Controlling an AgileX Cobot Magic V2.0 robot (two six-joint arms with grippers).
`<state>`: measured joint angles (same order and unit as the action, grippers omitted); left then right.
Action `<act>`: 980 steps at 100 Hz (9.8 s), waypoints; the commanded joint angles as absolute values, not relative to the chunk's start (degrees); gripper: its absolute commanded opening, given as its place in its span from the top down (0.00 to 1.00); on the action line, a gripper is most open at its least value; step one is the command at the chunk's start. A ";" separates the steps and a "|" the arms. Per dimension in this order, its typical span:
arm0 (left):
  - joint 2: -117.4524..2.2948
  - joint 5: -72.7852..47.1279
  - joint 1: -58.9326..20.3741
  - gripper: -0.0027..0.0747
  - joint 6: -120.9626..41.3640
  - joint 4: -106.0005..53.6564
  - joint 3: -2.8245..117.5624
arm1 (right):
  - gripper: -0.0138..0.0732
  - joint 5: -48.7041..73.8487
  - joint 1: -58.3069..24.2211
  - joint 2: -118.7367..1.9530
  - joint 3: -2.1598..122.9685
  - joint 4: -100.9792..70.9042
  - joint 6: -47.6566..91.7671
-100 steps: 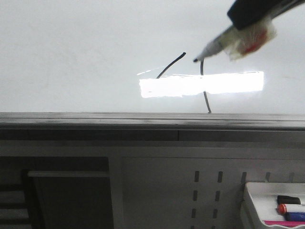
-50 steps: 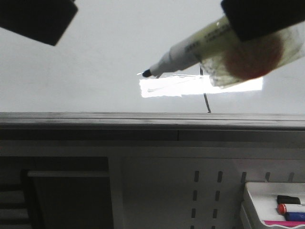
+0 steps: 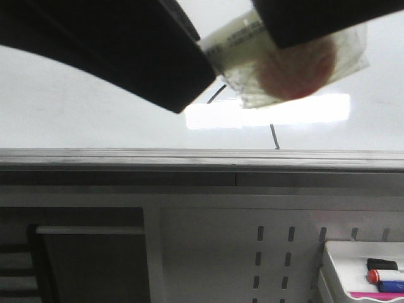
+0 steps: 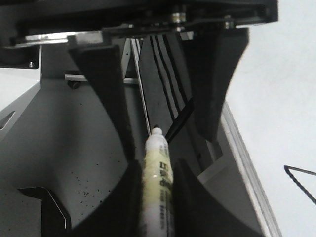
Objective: Write number 4 on whiteboard
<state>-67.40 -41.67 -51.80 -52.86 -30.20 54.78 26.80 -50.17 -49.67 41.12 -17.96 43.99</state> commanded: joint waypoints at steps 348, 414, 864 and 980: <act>-87.60 22.08 -45.58 0.99 -54.37 -77.34 48.22 | 0.91 26.49 -37.75 -31.75 42.80 -16.82 35.63; -88.33 23.84 -45.58 0.67 -54.18 -77.84 48.22 | 0.91 26.49 -37.75 -31.75 42.80 -16.82 35.55; 1.75 -17.50 -9.83 0.99 -6.04 -9.86 -2.16 | 0.92 41.96 -37.42 0.33 30.97 12.62 7.44; 1.75 -17.50 -9.83 0.99 -6.04 -9.86 -2.16 | 0.92 12.93 -5.04 1.41 -1.91 3.98 2.50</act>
